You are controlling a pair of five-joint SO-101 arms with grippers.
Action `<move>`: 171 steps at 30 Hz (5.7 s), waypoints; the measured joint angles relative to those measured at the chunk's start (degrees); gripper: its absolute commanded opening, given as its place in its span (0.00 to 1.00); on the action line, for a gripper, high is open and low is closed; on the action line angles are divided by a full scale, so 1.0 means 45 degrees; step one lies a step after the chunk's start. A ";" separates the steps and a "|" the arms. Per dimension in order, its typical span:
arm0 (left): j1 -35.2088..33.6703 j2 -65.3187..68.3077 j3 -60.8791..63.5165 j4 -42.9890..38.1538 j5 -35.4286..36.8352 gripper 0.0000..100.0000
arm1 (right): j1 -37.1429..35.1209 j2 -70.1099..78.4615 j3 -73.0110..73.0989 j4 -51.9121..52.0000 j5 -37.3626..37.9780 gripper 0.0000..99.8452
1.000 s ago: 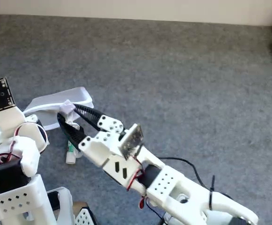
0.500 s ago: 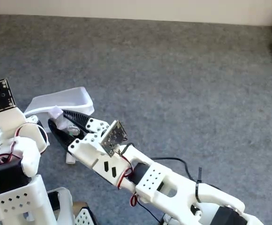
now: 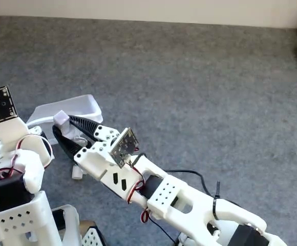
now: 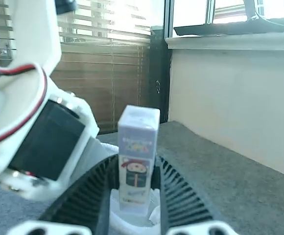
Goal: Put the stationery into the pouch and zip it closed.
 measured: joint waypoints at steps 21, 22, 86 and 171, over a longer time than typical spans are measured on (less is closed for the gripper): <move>0.0117 0.0020 0.0020 0.0000 0.0000 0.01 | 0.0176 0.1797 -0.0899 -0.0117 0.0000 0.20; 0.0137 0.0020 0.0020 -0.0020 0.0000 0.01 | 0.0176 0.1739 -0.0879 -0.0117 0.0000 0.20; -0.5255 0.0215 0.0039 0.0000 0.1074 0.01 | 0.1895 0.3145 -0.5470 1.4632 -0.3341 0.20; 0.1446 0.0215 -0.1563 0.0371 0.0371 0.01 | 0.5060 0.1563 -1.4007 2.5377 -0.0879 0.00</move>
